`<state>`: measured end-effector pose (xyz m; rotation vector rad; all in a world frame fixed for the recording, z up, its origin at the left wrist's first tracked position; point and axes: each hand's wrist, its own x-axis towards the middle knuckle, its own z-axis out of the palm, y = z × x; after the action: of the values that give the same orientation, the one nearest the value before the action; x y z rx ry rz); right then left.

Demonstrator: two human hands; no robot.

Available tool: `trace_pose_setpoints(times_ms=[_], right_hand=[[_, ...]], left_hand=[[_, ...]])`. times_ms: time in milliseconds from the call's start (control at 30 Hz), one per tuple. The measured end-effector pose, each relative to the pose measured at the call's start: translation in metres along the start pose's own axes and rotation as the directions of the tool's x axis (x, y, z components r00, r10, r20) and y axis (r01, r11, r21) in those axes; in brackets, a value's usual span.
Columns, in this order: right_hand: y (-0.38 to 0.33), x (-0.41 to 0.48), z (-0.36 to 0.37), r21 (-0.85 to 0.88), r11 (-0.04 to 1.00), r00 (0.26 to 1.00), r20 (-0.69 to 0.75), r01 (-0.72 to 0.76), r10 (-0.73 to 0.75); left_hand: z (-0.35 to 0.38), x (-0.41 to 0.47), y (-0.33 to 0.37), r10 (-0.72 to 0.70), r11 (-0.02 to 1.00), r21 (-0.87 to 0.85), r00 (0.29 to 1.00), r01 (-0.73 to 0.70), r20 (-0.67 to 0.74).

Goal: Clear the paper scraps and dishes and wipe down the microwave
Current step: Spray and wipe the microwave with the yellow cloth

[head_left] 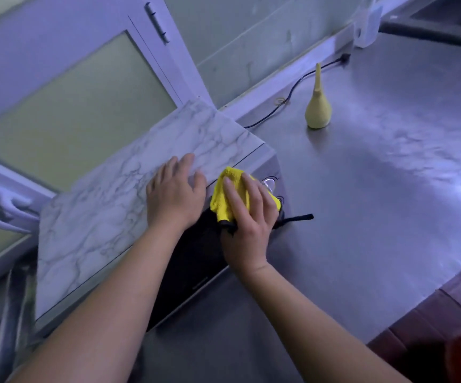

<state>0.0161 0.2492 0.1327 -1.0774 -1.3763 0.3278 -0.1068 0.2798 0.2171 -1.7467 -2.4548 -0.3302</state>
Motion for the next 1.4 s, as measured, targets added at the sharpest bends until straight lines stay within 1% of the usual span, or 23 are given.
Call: trace_pose_setpoints(times_ms=[133,167,233,300,367,433,500,567,733,833,900,933,967,1033,1067,1100,1133,1200,1233,1300,1333,1400], right_hand=[[0.017,-0.013,0.023,-0.017,0.999,0.994,-0.099,0.049,-0.051],[0.023,-0.016,0.024,-0.019,0.998,0.992,-0.111,0.058,-0.059],[0.035,-0.028,0.026,-0.037,0.998,0.994,-0.087,0.058,-0.061],[0.046,-0.045,0.023,-0.072,0.997,0.999,-0.046,-0.015,0.012],[0.058,-0.063,0.019,-0.087,0.986,0.989,0.031,-0.139,0.142],[0.067,-0.076,0.013,-0.088,0.959,0.955,0.104,-0.268,0.276],[0.074,-0.083,0.01,-0.087,0.928,0.916,0.155,-0.361,0.371],[0.078,-0.086,0.006,-0.082,0.91,0.891,0.189,-0.406,0.414],[0.086,-0.086,-0.003,-0.085,0.9,0.863,0.26,-0.428,0.434],[0.092,-0.083,-0.013,-0.075,0.883,0.824,0.332,-0.463,0.46],[0.095,-0.076,-0.022,-0.041,0.853,0.773,0.402,-0.52,0.491],[0.097,-0.071,-0.029,-0.031,0.818,0.727,0.44,-0.575,0.527],[0.099,-0.065,-0.036,-0.03,0.761,0.662,0.472,-0.648,0.582],[0.1,-0.051,-0.054,-0.048,0.604,0.507,0.494,-0.795,0.706],[0.099,-0.046,-0.063,-0.055,0.556,0.467,0.479,-0.829,0.743],[0.095,-0.041,-0.073,-0.051,0.556,0.474,0.463,-0.83,0.749],[0.087,-0.036,-0.082,-0.031,0.587,0.511,0.459,-0.809,0.727],[0.064,-0.026,-0.091,0.061,0.677,0.618,0.475,-0.734,0.627],[0.051,-0.021,-0.09,0.116,0.739,0.693,0.465,-0.664,0.55],[0.03,-0.007,-0.081,0.222,0.859,0.853,0.38,-0.461,0.359],[0.022,0.0,-0.072,0.253,0.898,0.907,0.323,-0.359,0.272],[0.011,0.014,-0.051,0.262,0.948,0.967,0.223,-0.181,0.124]], left_hand=[[0.0,0.0,-0.001,0.016,1.0,0.007,1.0,-0.016,0.002],[0.0,0.0,0.0,0.02,1.0,0.008,1.0,-0.02,-0.001],[0.0,-0.001,0.0,0.016,1.0,0.01,1.0,-0.016,-0.003],[0.002,-0.001,-0.001,0.01,1.0,0.005,1.0,-0.01,-0.005],[0.004,-0.002,-0.002,0.007,1.0,0.0,1.0,-0.007,-0.013],[0.005,-0.002,-0.002,0.007,1.0,0.008,1.0,-0.007,-0.023],[0.005,-0.001,-0.003,0.009,1.0,0.013,1.0,-0.008,-0.025],[0.005,-0.001,-0.003,0.011,1.0,0.007,1.0,-0.011,-0.022],[0.003,-0.003,-0.001,0.013,1.0,-0.003,1.0,-0.014,-0.026],[0.002,-0.003,0.0,0.007,1.0,-0.005,1.0,-0.007,-0.019],[0.001,-0.003,0.0,-0.002,1.0,-0.014,1.0,0.001,-0.015],[0.0,-0.004,0.001,-0.003,1.0,-0.019,1.0,0.003,-0.013],[0.0,-0.004,0.001,-0.005,1.0,-0.023,1.0,0.005,-0.011],[-0.002,-0.005,0.003,-0.015,0.999,-0.031,1.0,0.015,-0.009],[-0.003,-0.005,0.003,-0.021,0.999,-0.036,1.0,0.02,-0.01],[-0.003,-0.006,0.004,-0.023,0.999,-0.039,1.0,0.022,-0.015],[-0.003,-0.006,0.004,-0.022,0.999,-0.042,0.999,0.021,-0.023],[-0.003,-0.006,0.005,-0.018,0.999,-0.048,0.999,0.016,-0.036],[-0.003,-0.006,0.005,-0.017,0.999,-0.05,0.999,0.015,-0.039],[-0.003,-0.006,0.006,-0.018,0.999,-0.048,0.999,0.016,-0.046],[-0.003,-0.006,0.006,-0.019,0.999,-0.046,0.999,0.017,-0.049],[-0.003,-0.005,0.006,-0.018,0.999,-0.042,0.998,0.016,-0.054]])
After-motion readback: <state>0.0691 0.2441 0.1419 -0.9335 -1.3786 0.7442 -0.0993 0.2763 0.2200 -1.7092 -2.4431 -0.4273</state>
